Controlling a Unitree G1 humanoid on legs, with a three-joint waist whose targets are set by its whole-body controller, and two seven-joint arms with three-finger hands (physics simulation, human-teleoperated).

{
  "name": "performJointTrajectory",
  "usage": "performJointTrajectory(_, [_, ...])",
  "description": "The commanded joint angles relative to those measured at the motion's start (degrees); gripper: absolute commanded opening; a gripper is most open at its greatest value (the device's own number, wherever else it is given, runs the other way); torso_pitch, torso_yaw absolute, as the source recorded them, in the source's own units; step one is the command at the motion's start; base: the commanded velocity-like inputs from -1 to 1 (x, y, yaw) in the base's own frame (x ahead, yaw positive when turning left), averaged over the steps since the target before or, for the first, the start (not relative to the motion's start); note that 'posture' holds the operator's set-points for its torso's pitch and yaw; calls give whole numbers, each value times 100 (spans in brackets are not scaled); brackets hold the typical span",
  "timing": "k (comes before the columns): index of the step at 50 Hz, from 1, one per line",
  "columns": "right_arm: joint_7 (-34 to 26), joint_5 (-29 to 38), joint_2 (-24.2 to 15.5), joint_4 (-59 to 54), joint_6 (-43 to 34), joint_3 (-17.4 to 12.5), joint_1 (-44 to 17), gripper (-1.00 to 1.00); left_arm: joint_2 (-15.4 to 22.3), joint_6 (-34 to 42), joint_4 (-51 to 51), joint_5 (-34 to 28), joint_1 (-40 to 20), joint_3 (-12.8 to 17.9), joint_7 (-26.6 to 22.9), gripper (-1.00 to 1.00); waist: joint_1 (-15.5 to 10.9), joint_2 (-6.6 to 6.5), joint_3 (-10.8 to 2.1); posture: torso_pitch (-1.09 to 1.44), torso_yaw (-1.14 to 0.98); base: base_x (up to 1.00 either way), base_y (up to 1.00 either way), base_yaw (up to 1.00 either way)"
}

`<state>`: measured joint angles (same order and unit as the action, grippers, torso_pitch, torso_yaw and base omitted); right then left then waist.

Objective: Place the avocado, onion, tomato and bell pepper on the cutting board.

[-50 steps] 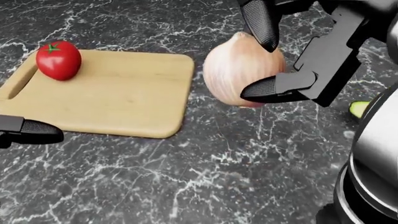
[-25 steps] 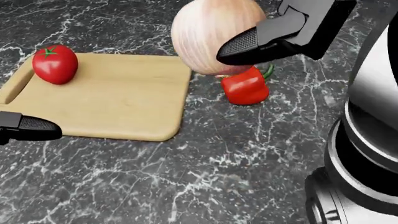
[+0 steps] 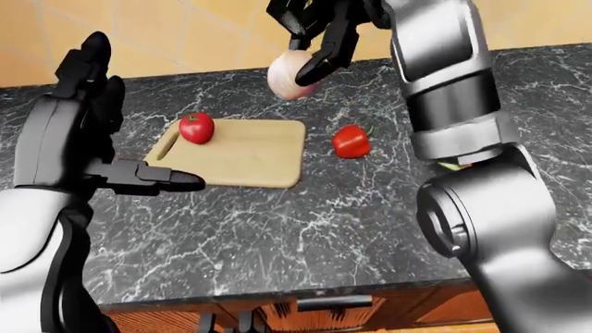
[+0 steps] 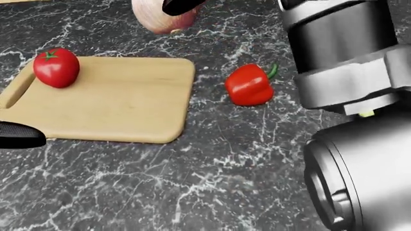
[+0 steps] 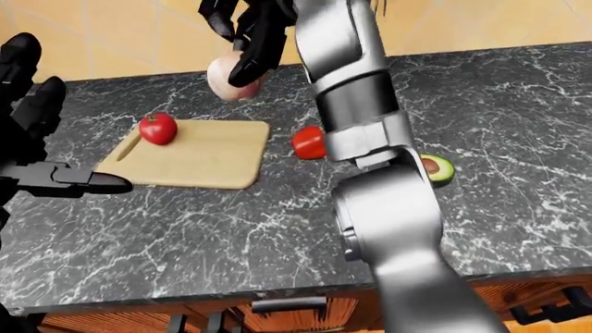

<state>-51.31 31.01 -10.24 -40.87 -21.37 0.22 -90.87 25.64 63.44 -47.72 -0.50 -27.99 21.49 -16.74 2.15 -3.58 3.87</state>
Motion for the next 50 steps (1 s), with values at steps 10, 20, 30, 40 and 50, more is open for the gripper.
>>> performJointTrajectory(10, [1011, -403, 415, -1557, 1499, -5, -477, -97, 183, 129, -363, 52, -41, 286, -51, 100, -1, -49, -171, 0, 0, 0, 0, 0])
performJointTrajectory(20, [1572, -533, 812, -2234, 1982, 24, -322, -97, 105, 175, -356, 68, 1, 321, 36, 100, -31, -44, -189, 0, 1, 0, 0, 0])
performJointTrajectory(30, [2165, -622, 1023, -2396, 2093, 22, -86, -96, 188, 178, -394, 82, 38, 350, 42, 100, -171, -38, -208, 0, 6, 0, 0, 0])
performJointTrajectory(40, [2817, -754, 1130, -2526, 2131, -37, -38, -96, 191, 128, -404, 101, 114, 392, 33, 100, -267, -29, -213, 0, 6, 0, 0, 0])
performJointTrajectory(50, [4010, -869, 1208, -3003, 2454, -179, 106, -97, 201, 134, -454, 77, 160, 412, 13, 100, -301, -16, -243, 0, 6, 0, 0, 0])
